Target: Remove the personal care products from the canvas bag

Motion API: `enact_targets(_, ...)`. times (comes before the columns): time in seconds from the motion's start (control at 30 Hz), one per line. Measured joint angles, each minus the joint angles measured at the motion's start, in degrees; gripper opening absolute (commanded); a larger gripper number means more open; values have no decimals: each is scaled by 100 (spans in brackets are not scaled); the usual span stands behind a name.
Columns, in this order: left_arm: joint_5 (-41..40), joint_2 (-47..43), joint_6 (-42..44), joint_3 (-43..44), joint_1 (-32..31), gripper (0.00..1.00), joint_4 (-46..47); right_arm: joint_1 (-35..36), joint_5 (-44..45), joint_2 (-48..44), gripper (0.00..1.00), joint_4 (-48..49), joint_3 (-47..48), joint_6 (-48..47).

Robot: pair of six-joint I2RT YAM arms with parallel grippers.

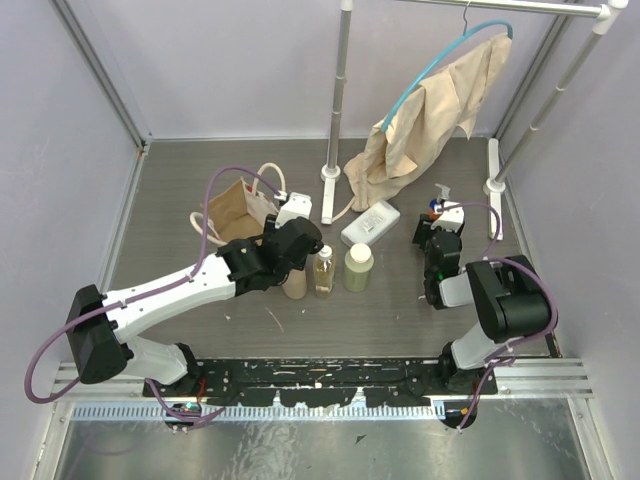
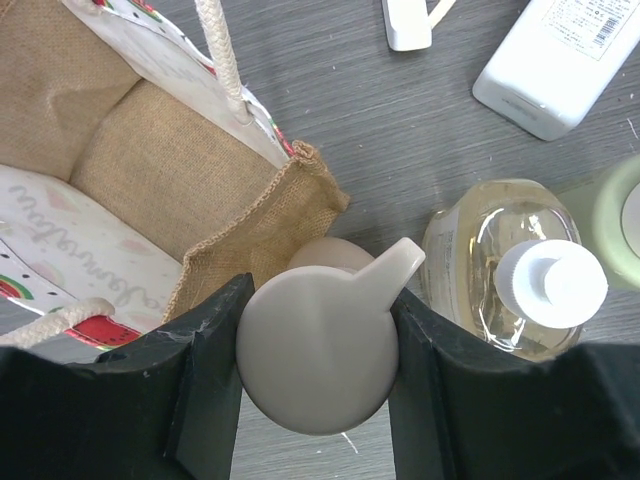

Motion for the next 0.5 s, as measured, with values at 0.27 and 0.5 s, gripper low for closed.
enact_targets(0.27,-138,0,44,0,0,57,0,0,-291,1025,3,1357,24,-9)
enact_targets(0.5,-227,0,109,0,0,58,0,0,-286,1534,33,2168,24,-2)
